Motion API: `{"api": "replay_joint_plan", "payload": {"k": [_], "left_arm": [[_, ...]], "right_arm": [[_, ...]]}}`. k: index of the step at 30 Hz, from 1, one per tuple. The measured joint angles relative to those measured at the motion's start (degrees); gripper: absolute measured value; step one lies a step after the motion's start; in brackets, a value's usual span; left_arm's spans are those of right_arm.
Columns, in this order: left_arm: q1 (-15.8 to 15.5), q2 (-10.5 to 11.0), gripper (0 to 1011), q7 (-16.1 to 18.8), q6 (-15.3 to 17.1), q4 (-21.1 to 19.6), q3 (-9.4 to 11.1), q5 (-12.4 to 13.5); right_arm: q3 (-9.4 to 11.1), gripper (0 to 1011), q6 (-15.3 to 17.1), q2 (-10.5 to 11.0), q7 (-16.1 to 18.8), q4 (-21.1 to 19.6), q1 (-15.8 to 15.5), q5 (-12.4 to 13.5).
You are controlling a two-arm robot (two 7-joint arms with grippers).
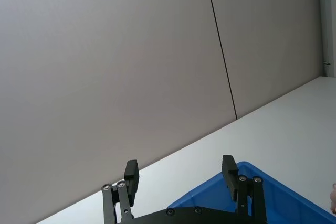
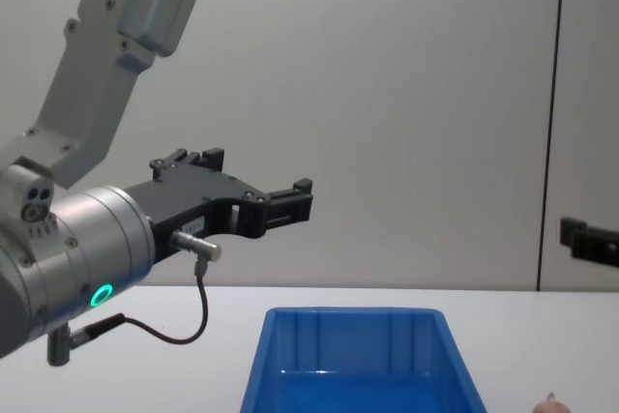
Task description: Pick up the two dolls from the table and place them into the box.
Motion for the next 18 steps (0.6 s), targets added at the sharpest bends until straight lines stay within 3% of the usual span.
{"api": "replay_joint_plan", "payload": {"k": [18], "left_arm": [[0.00,0.00,1001,0.00,0.00,0.00,0.00,0.00]], "right_arm": [[1.86,1001,8.28,3.18,2.11,3.41,-1.46,1.24]]}}
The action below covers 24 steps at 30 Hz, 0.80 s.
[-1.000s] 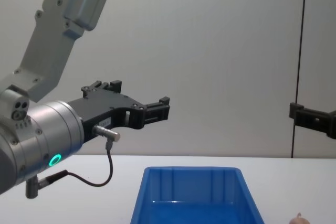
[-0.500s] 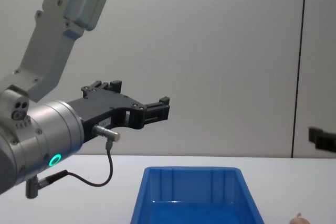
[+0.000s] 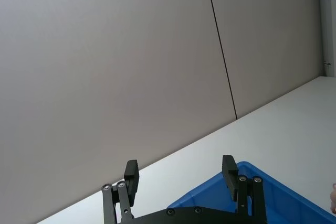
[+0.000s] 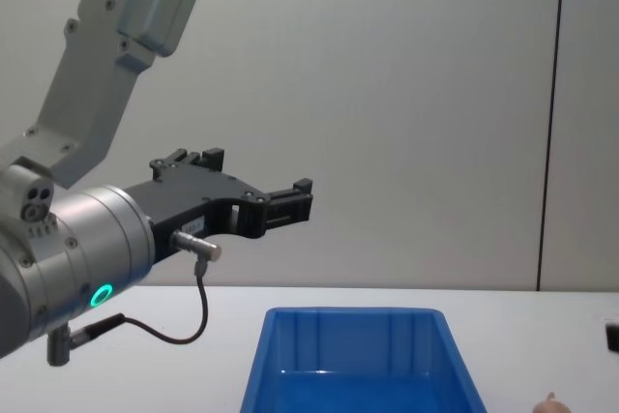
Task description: Pick up the two dolls from the table and place them into the box.
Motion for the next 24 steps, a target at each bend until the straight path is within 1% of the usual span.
{"api": "replay_joint_plan", "payload": {"k": [9,17,24], "left_arm": [[0.00,0.00,1001,0.00,0.00,0.00,0.00,0.00],[0.00,0.00,1001,0.00,0.00,0.00,0.00,0.00],[0.00,0.00,1001,0.00,0.00,0.00,0.00,0.00]], "right_arm": [[0.16,1001,3.31,0.19,0.51,1.89,0.47,0.01],[-0.16,1001,6.36,-0.42,1.24,3.95,1.59,-0.16],[-0.54,1001,8.08,-1.04,1.54,5.23,2.41,-0.37]]}}
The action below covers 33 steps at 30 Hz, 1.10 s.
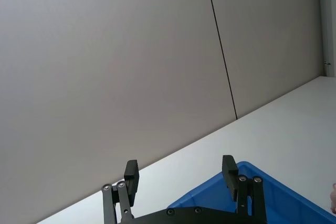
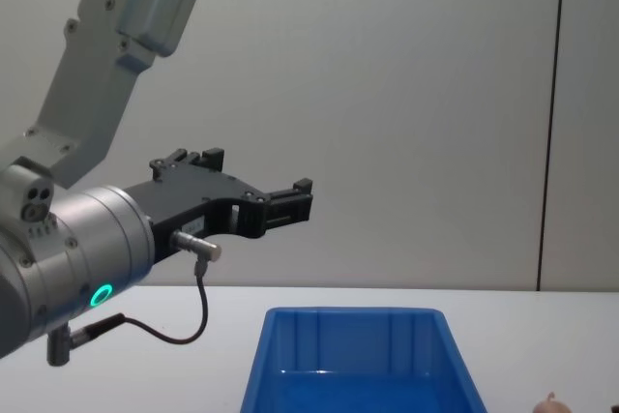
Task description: Pick up the two dolls from the table and place them into the box.
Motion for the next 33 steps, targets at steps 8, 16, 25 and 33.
{"api": "replay_joint_plan", "payload": {"k": [8,16,25,33], "left_arm": [[0.00,0.00,1001,0.00,0.00,0.00,0.00,0.00],[0.00,0.00,1001,0.00,0.00,0.00,0.00,0.00],[0.00,0.00,1001,0.00,0.00,0.00,0.00,0.00],[0.00,0.00,1002,0.00,0.00,0.00,0.00,0.00]], "right_arm": [[-0.45,1001,1.94,-0.85,0.05,1.59,1.00,-0.06],[-0.70,904,3.24,-1.56,-0.65,2.86,1.81,-0.15],[-0.84,652,4.07,-2.18,-1.55,3.98,2.45,-0.19],[-0.83,373,4.17,-2.57,-2.45,4.46,2.76,-0.11]]}}
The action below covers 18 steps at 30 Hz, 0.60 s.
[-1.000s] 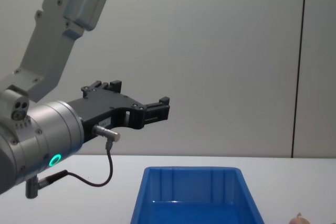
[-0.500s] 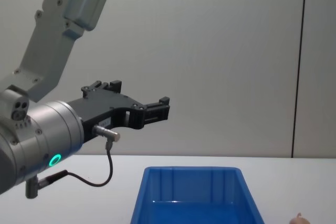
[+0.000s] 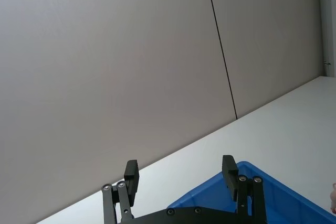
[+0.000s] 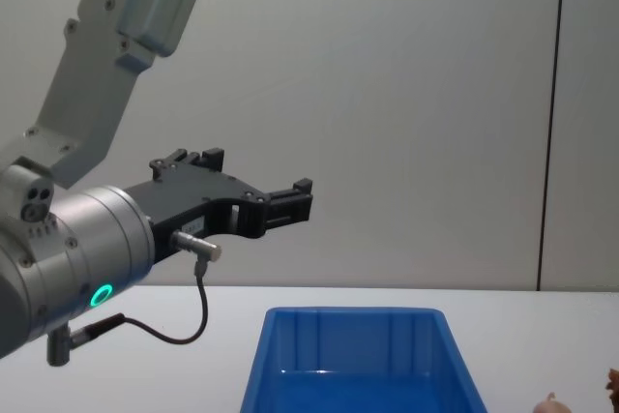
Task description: Pick up the two dolls from the table and place them into the box.
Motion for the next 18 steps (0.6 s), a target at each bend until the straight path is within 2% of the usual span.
{"api": "replay_joint_plan", "payload": {"k": [6,18], "left_arm": [[0.00,0.00,1001,0.00,0.00,0.00,0.00,0.00],[0.00,0.00,1001,0.00,0.00,0.00,0.00,0.00]], "right_arm": [[0.11,334,-0.83,-0.17,-0.60,-0.01,0.06,0.07],[0.30,334,-5.82,-0.29,-0.03,-2.28,0.18,-0.51]]}}
